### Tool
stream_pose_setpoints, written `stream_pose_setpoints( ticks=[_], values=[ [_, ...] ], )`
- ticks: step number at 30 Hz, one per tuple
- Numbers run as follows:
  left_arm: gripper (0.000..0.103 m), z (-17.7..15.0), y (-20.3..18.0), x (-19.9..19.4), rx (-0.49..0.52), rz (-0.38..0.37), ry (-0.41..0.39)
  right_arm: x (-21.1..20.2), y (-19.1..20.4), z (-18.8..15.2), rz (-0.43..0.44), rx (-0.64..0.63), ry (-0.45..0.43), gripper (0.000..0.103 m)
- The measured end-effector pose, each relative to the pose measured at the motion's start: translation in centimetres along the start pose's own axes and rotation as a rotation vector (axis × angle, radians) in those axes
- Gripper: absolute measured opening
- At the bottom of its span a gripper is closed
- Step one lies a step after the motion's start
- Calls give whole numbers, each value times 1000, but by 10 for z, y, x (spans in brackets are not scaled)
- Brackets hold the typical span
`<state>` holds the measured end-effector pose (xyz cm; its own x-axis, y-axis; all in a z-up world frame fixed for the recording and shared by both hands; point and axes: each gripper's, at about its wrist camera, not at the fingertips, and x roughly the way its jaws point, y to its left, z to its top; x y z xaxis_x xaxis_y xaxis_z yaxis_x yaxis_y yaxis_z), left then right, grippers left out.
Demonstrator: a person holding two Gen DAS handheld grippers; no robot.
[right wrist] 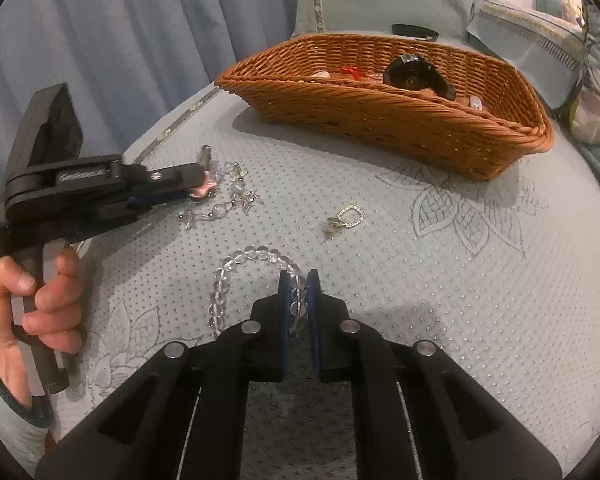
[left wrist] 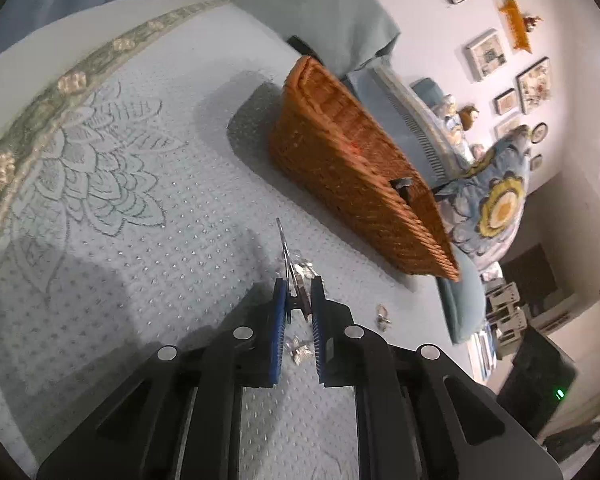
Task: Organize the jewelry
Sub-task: 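Grasp the pink-tagged key chain with the left tool while the right tool grasps the clear bead bracelet, then lift the key chain with the left tool while the right tool lifts the bead bracelet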
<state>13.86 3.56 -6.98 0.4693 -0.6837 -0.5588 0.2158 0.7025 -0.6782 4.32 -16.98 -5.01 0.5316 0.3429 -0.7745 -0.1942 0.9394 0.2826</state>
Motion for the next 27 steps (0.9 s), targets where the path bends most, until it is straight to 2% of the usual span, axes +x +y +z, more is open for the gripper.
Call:
stream_pose_setpoints(
  ticks=[5, 8, 11, 14, 15, 17, 21, 25, 27],
  values=[
    [10, -4, 1, -34, -3, -103, -28, -2, -1, -1, -1, 0, -2, 6],
    [10, -13, 2, -48, -2, -115, 13, -4, -2, -2, 2, 0, 2, 6],
    [10, -29, 0, -47, 28, -97, 128, -6, -1, -4, -18, -3, 3, 6],
    [10, -49, -9, -40, 126, -10, 202, -10, 0, -6, -82, -6, -8, 6],
    [11, -56, -14, -36, 186, 42, 220, -12, 2, -7, -132, -20, -18, 6],
    [11, -63, -27, -37, 279, 74, 212, -14, 7, -9, -203, -56, -35, 6],
    [14, -68, -36, -36, 358, 115, 215, -15, 8, -12, -133, -49, 1, 6],
    [14, -64, -31, -45, 375, 125, 205, -16, 9, -13, -23, -33, 18, 6],
    [19, -60, -27, -49, 370, 131, 191, -14, 8, -13, -11, -21, 21, 7]
  ],
)
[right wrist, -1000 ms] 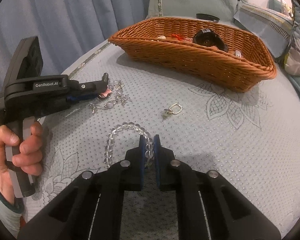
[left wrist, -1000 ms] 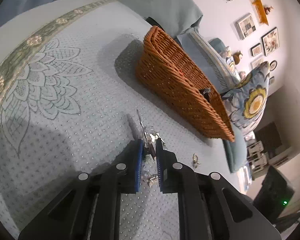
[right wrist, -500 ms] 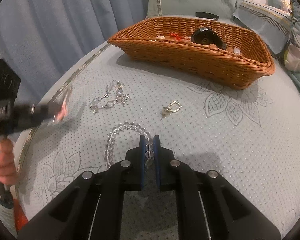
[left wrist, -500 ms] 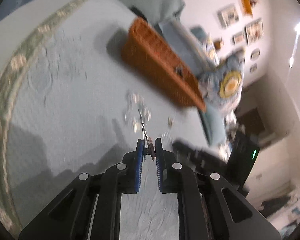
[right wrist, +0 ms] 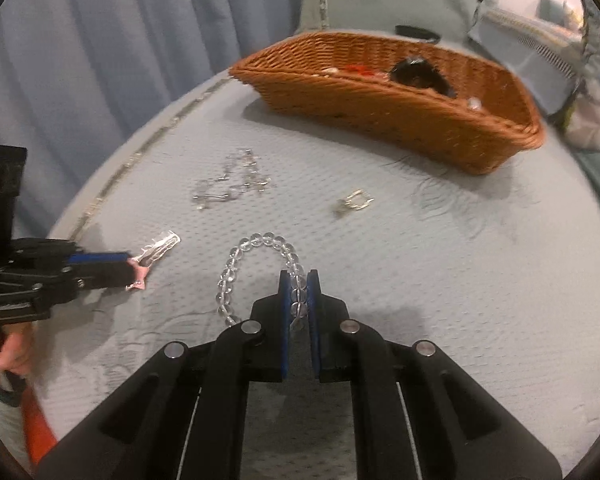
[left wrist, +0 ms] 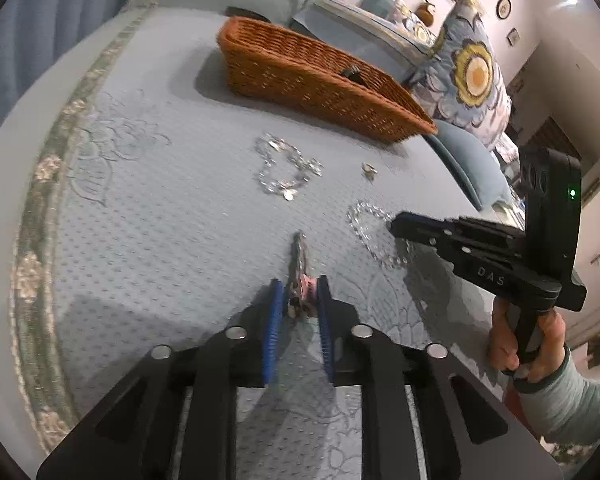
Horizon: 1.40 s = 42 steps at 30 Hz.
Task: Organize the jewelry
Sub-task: 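Lift the key chain with the left tool while the right tool lifts the bead bracelet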
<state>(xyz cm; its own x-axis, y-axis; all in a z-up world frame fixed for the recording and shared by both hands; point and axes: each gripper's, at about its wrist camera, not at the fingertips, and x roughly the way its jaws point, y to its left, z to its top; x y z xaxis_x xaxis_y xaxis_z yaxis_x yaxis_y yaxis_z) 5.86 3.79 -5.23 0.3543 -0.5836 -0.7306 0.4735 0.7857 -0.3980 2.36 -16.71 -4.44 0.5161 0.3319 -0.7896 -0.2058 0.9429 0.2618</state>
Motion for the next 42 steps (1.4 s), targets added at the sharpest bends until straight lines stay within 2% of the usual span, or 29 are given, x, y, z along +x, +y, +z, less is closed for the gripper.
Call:
stream_pose_setpoints(
  ticks=[4, 6, 8, 12, 16, 18, 20, 22, 26, 31, 37, 42],
  values=[
    [29, 0, 3, -1, -10, -4, -17, -2, -3, 1, 7, 6, -10, 7],
    [42, 0, -3, -3, 8, 9, -29, -1, -5, 1, 15, 13, -11, 8],
    [46, -2, -11, -3, 37, 32, -39, 0, -8, 2, 36, 28, -8, 9],
    [46, -4, -26, 4, 94, 88, -24, 1, -8, 3, 35, 18, -11, 10],
    [41, -8, -40, 12, 169, 213, -19, 5, 3, 4, 7, -29, -16, 17],
    [26, -9, -45, 16, 204, 276, -15, 9, 10, 5, -31, -62, -16, 17],
    [21, -10, -45, 16, 220, 302, -17, 11, 20, 5, -83, -114, -23, 17],
    [21, -10, -45, 14, 225, 305, -22, 12, 25, 4, -87, -138, -22, 6],
    [21, -10, -45, 10, 219, 291, -40, 7, 22, 3, -73, -125, -42, 6],
    [21, -7, -51, -9, 217, 249, -137, -13, 16, 8, -12, -78, -93, 6],
    [21, -1, -53, -26, 183, 231, -232, -43, 12, 15, -5, -58, -166, 6],
    [21, 7, -66, -37, 196, 213, -295, -65, 1, 22, -15, -21, -216, 6]
  ],
)
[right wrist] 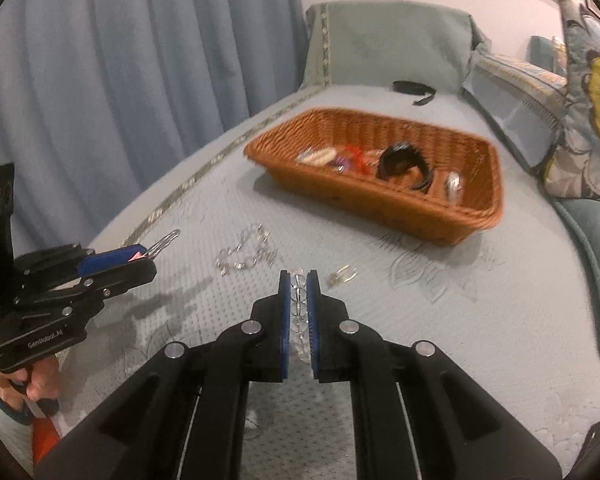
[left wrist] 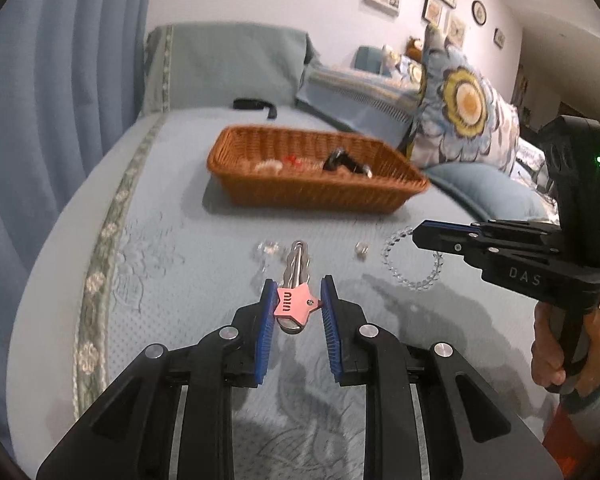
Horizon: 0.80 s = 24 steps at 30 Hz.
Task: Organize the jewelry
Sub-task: 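Lift the key chain with the left tool while the right tool lifts the bead bracelet, then lower both items into the basket and open both tools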
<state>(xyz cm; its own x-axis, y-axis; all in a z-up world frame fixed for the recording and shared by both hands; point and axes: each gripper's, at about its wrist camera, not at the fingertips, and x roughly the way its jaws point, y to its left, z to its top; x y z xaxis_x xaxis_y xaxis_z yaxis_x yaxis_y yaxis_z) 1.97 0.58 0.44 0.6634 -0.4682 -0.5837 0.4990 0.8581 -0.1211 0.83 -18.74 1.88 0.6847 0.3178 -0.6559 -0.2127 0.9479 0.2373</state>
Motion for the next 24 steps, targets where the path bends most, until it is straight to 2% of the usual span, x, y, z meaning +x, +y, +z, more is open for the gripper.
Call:
stream_pose_setpoints(
  ticks=[7, 12, 16, 19, 24],
  values=[
    [21, 38, -11, -2, 10, -20, -61, -28, -30, 34, -30, 70, -93, 6],
    [21, 75, -16, 15, 35, -23, -101, -28, -49, 73, -51, 86, -138, 6],
    [21, 107, -9, 48, 5, -32, -121, -2, -63, 106, -58, 102, -134, 6],
    [21, 125, -1, 80, -17, -25, -114, 30, -69, 123, -47, 114, -99, 6],
    [21, 137, 13, 132, -54, 4, -73, 78, -76, 140, -34, 126, -47, 6]
  ],
)
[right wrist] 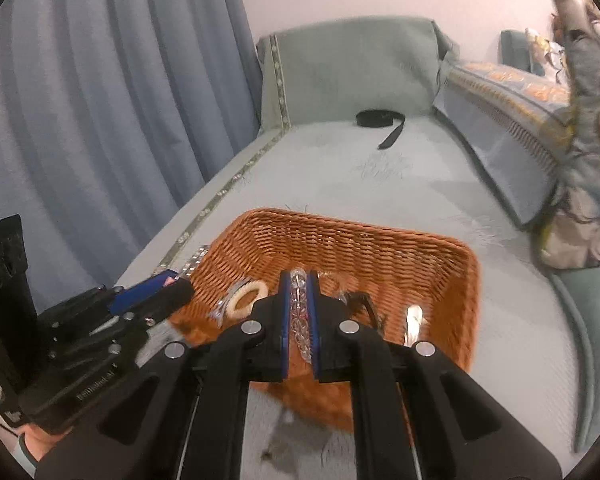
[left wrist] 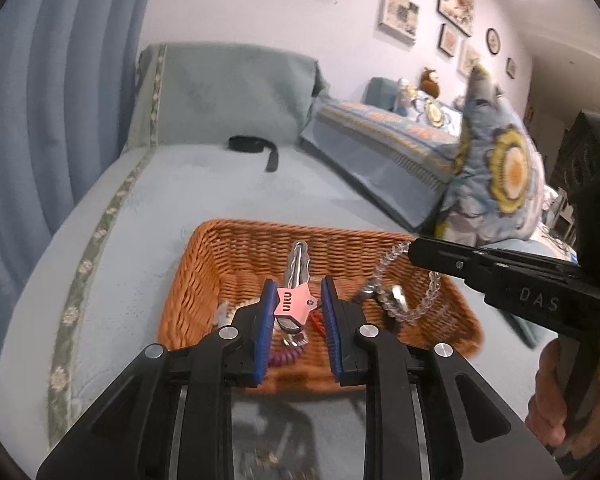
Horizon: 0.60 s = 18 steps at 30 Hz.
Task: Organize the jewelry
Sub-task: 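Lower both items into the basket and open both tools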
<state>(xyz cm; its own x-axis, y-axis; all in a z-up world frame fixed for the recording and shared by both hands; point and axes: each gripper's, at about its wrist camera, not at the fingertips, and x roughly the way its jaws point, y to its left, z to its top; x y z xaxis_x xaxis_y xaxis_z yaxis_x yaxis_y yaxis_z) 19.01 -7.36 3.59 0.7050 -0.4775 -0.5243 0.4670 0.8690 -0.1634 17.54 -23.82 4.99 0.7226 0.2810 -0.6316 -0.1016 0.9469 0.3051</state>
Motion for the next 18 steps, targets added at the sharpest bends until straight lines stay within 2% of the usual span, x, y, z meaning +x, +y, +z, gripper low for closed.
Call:
stream_pose_setpoints(
  ticks=[6, 12, 13, 14, 15, 17, 18],
  values=[
    [21, -6, 16, 33, -42, 10, 25, 40, -13, 0, -43, 11, 42, 6],
    [22, -13, 15, 42, -40, 17, 30, 46, -24, -11, -94, 26, 42, 7],
    [23, -13, 14, 41, -41, 17, 25, 44, -26, -12, -92, 31, 37, 7],
    [31, -13, 15, 38, -45, 12, 19, 42, -28, -12, -88, 34, 31, 7],
    [41, -13, 16, 34, -51, 7, 11, 38, -29, -13, -88, 36, 24, 11],
    [45, -12, 17, 19, -63, 3, -19, 25, -30, -15, -98, 41, 5, 28],
    [45, -12, 16, 13, -64, -4, -25, 20, -30, -16, -98, 42, -6, 41]
  ],
)
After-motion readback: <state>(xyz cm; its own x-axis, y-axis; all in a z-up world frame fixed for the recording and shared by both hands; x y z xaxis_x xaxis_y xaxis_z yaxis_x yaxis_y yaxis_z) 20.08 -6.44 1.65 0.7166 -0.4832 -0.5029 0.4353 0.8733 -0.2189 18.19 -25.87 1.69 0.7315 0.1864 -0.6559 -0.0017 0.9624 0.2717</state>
